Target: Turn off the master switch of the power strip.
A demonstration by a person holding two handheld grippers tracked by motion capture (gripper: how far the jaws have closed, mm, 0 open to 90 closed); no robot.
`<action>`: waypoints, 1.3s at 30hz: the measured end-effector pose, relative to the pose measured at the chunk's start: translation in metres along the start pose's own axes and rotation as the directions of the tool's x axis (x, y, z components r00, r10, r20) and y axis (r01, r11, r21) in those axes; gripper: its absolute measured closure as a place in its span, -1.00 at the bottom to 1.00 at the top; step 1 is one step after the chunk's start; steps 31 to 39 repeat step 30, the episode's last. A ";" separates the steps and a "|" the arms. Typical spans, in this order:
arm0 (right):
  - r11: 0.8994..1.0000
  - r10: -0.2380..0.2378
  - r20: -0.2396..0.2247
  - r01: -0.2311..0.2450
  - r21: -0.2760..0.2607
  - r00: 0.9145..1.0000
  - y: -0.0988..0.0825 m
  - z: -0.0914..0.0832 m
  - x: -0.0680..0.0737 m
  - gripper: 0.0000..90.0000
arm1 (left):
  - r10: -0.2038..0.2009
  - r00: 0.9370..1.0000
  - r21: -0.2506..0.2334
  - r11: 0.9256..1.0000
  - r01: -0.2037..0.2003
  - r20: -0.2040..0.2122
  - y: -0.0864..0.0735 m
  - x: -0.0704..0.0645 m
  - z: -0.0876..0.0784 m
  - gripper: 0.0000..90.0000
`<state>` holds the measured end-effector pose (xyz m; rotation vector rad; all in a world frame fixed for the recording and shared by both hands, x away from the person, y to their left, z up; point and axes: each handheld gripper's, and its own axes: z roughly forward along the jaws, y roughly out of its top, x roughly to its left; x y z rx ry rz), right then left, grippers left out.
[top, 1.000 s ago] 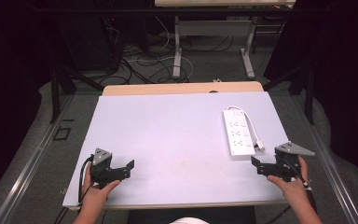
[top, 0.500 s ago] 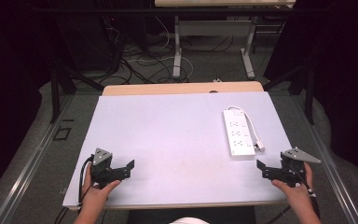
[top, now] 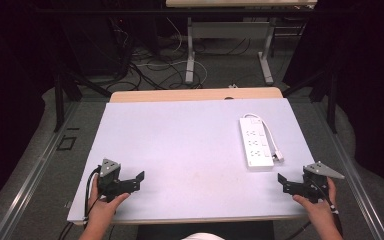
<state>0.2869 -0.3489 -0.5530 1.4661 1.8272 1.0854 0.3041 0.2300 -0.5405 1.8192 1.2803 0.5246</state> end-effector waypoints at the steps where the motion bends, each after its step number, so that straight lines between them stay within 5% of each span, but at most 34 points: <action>1: 1.000 0.005 0.000 -0.005 0.010 1.000 -0.001 0.000 0.000 -1.00 | -0.002 1.000 0.002 1.000 0.002 0.001 0.000 0.000 0.000 -0.90; 39: 0.999 -0.028 -0.011 0.028 0.038 1.000 -0.008 0.006 0.007 -1.00 | -0.003 1.000 -0.004 1.000 0.003 0.000 0.000 0.001 0.000 -0.90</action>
